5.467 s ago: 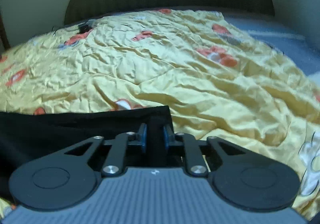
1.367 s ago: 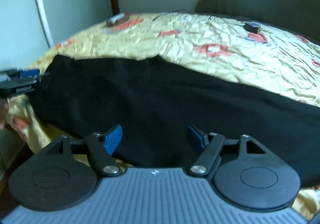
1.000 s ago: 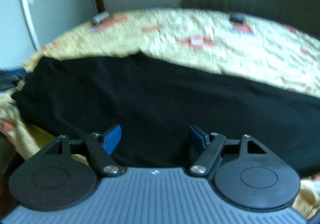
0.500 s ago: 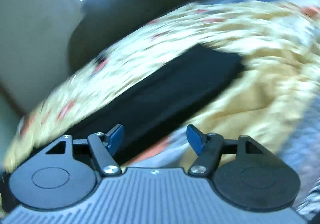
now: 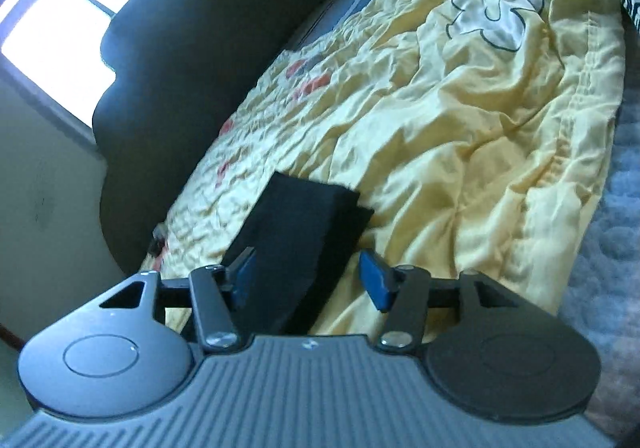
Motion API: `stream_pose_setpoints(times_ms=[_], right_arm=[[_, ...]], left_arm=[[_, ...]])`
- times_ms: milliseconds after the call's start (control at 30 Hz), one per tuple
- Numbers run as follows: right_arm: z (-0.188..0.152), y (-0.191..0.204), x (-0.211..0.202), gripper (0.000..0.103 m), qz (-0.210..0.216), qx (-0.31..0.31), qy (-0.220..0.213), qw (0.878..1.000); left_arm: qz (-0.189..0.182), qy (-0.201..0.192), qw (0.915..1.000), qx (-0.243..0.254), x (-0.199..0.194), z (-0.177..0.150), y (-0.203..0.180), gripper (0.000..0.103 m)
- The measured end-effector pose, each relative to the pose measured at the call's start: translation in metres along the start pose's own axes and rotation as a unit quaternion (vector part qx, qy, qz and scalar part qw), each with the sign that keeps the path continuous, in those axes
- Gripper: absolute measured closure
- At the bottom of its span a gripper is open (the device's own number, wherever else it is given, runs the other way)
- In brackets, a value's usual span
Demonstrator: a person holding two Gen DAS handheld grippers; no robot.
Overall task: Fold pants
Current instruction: 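Close the right gripper on the trouser leg end and lift it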
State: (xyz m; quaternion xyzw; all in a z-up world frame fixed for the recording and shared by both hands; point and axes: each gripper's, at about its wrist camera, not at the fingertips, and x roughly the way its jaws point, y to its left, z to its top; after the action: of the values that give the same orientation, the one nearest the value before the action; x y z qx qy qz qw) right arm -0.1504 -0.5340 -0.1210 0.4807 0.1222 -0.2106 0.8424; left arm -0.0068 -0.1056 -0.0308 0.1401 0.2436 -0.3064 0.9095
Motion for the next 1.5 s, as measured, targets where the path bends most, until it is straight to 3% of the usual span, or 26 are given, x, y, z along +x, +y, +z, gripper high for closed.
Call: stream_pose_setpoints(times_ms=[300, 400, 500, 600, 700, 900, 1067, 1267, 1500], right_arm=[[0.000, 0.005, 0.030, 0.050, 0.020, 0.010, -0.008, 1.000], [0.006, 0.015, 0.040, 0.050, 0.001, -0.012, 0.004, 1.000], [0.005, 0.019, 0.039, 0.092, 0.023, 0.007, 0.018, 1.000], [-0.002, 0.031, 0.041, 0.094, -0.014, -0.054, 0.014, 0.998], [0.000, 0.024, 0.046, 0.095, -0.006, -0.024, 0.018, 1.000], [-0.001, 0.037, 0.045, 0.095, -0.011, -0.058, 0.010, 0.998], [-0.004, 0.062, 0.044, 0.095, -0.004, -0.102, 0.008, 0.995], [-0.020, 0.100, 0.038, 0.095, 0.017, -0.168, 0.019, 0.986], [-0.059, 0.149, 0.036, 0.095, 0.050, -0.247, 0.048, 0.967]], left_arm=[[-0.033, 0.008, 0.9994, 0.008, 0.023, 0.014, -0.026, 0.049], [-0.040, 0.002, 0.9991, 0.013, 0.027, 0.018, -0.033, 0.049], [-0.043, 0.004, 0.9988, 0.022, 0.029, 0.018, -0.038, 0.049], [-0.044, 0.012, 0.9988, 0.018, 0.033, 0.015, -0.038, 0.049], [-0.042, 0.019, 0.9988, 0.015, 0.037, 0.013, -0.037, 0.049], [-0.038, 0.026, 0.9989, -0.001, 0.038, 0.012, -0.031, 0.049], [-0.012, 0.020, 0.9992, -0.031, 0.023, 0.006, -0.010, 0.049], [0.021, 0.020, 0.9971, -0.070, 0.001, -0.008, 0.022, 0.049], [0.056, 0.027, 0.9941, -0.089, -0.021, -0.030, 0.047, 0.049]])
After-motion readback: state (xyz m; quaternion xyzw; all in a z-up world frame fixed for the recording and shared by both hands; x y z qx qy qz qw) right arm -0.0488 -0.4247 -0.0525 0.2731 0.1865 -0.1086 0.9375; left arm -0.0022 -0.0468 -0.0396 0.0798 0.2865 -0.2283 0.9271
